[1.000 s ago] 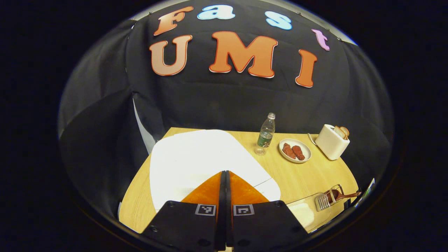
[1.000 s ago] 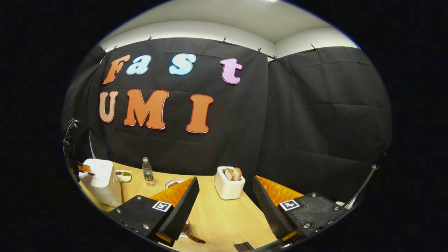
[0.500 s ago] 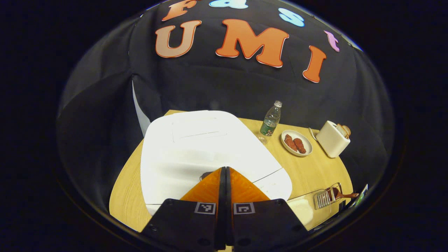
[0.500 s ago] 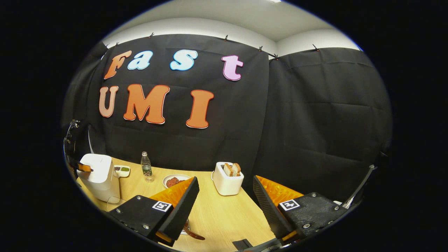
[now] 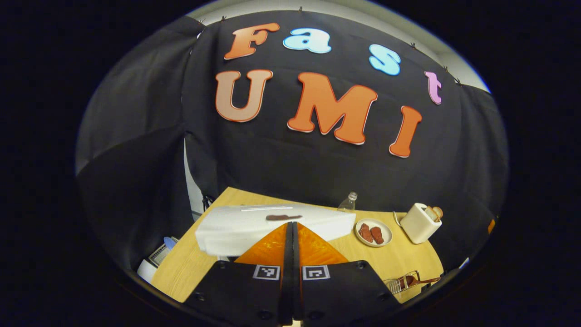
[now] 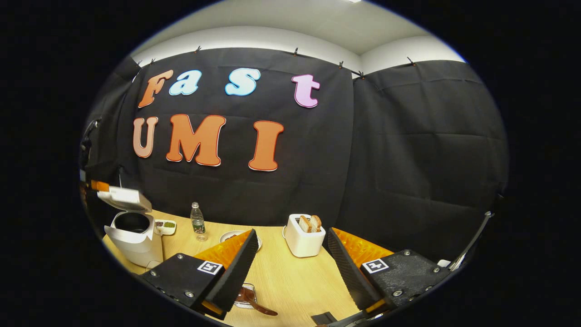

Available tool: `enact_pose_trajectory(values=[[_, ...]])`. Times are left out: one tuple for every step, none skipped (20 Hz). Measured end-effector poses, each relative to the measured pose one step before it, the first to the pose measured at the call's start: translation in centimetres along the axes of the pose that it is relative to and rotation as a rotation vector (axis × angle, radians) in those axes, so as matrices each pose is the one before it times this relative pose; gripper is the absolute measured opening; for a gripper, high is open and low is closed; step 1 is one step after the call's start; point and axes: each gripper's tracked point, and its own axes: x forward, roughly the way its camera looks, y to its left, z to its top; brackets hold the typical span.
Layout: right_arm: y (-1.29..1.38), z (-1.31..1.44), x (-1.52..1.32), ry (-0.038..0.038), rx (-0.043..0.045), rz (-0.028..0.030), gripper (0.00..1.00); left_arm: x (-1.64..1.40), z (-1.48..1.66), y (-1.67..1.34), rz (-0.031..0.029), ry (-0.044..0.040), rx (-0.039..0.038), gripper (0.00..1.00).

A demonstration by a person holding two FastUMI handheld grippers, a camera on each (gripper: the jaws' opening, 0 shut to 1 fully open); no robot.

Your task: Close the left gripper, press the button to open the rice cooker; take a wooden spoon from the chopstick holder with the right hand, scoop a spoonful of rice and pour it into the rice cooker, then put the wooden spoon back into the chopstick holder.

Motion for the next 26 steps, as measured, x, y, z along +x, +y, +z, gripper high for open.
enact_pose_trajectory(values=[[0.104,0.063,0.001,-0.00237,0.00585,0.00104,0.96,-0.8,1.197,0.327,0.00545,-0.02646,0.00015,0.05],[-0.001,0.034,-0.007,-0.00297,0.00628,0.00118,0.99,-0.999,1.007,0.513,0.00591,-0.02353,0.00312,0.04],[0.097,0.018,-0.034,-0.00319,0.00235,0.00032,0.96,-0.85,1.016,0.429,0.00708,-0.02162,0.00441,0.04],[-0.024,-0.072,-0.038,-0.00306,-0.00024,0.00208,0.96,-0.714,0.765,0.181,0.00417,-0.01939,0.0025,0.04],[0.063,-0.034,-0.082,-0.0061,0.00248,0.00466,0.96,-0.712,0.763,0.223,0.00308,-0.02006,0.00058,0.05],[-0.008,-0.02,-0.125,-0.01297,0.01367,0.00224,0.96,-0.619,0.715,0.114,0.00289,-0.01634,-0.00167,0.05],[-0.014,-0.172,0.009,-0.01014,0.01689,0.00229,0.96,-0.549,0.801,0.112,0.00218,-0.01579,-0.00175,0.05],[-0.119,-0.773,-0.083,-0.00562,0.01439,-0.00069,0.96,-0.581,0.203,0.119,0.00164,-0.01615,-0.00197,0.05],[-0.237,-0.79,0.005,-0.00026,0.011,-0.00589,0.96,-0.492,0.539,0.184,0.00221,-0.01083,0.00147,0.05],[-0.249,-1.148,-0.231,0.00175,0.01507,-0.0024,0.96,-0.446,0.204,0.23,0.00624,-0.00554,-0.00049,0.05],[-0.096,-1.259,-0.221,0.00781,0.0169,-0.00138,0.96,-0.274,0.354,0.418,0.01006,-0.00597,-0.00068,0.05],[-0.182,-1.394,-0.388,0.00992,0.02213,-0.00231,0.99,-0.259,0.117,0.373,0.01228,-0.00461,0.00231,0.05],[-0.18,-1.224,-0.285,0.01305,0.01992,-0.00594,0.96,-0.254,0.345,0.419,0.0111,-0.00697,0.00773,0.05],[-0.277,-1.296,-0.256,0.01535,0.01776,-0.00746,0.96,-0.266,0.347,0.393,0.01476,-0.00787,0.00903,0.05],[-0.093,-1.154,-0.238,0.01605,0.01515,-0.00757,0.96,-0.282,0.252,0.278,0.00816,-0.00568,0.01401,0.06],[-0.069,-1.16,-0.241,0.0153,0.01371,-0.00421,0.96,0.077,0.261,0.462,0.01499,-0.00842,0.01331,0.07],[-0.007,-1.073,-0.229,0.01663,0.01372,-0.00568,0.96,-0.119,0.075,-0.078,-0.00372,-0.00939,0.0121,0.08],[-0.073,-1.054,-0.116,0.0169,0.01536,-0.00531,0.96,-0.72,0.105,-0.32,-0.00655,-0.00624,0.00816,0.19],[0.037,-1.026,-0.114,0.01645,0.01468,-0.00581,0.96,-0.291,0.18,-0.201,-0.0069,-0.00226,0.01076,0.3],[-0.018,-1.112,-0.106,0.01749,0.01867,-0.0071,0.96,-0.26,0.367,-0.138,-0.00118,-0.00585,0.00704,0.28],[0.204,-0.927,-0.104,0.01491,0.02175,-0.00136,0.96,-0.282,0.163,-0.093,0.00015,-0.00258,0.00111,0.26],[0.155,-1.09,-0.027,0.01714,0.01677,-0.00551,0.95,0.06,-0.043,-0.505,-0.01682,0.0029,-0.01074,0.22],[0.111,-1.099,0.142,0.01709,0.01091,-0.00542,0.95,-0.342,0.049,-0.138,-0.00868,0.00114,-0.01523,0.37],[0.092,-1.016,0.152,0.0192,0.01187,-0.00622,0.95,-0.098,-0.119,-0.468,-0.01589,0.00267,-0.01538,0.51],[0.14,-0.995,0.147,0.0193,0.01403,-0.00149,0.95,0.185,-0.159,0.197,-0.00437,0.00351,-0.00487,0.65],[0.243,-0.861,0.084,0.01729,0.01834,-0.00014,0.95,-0.38,-0.104,-0.295,-0.01776,0.00459,-0.00286,0.65]])
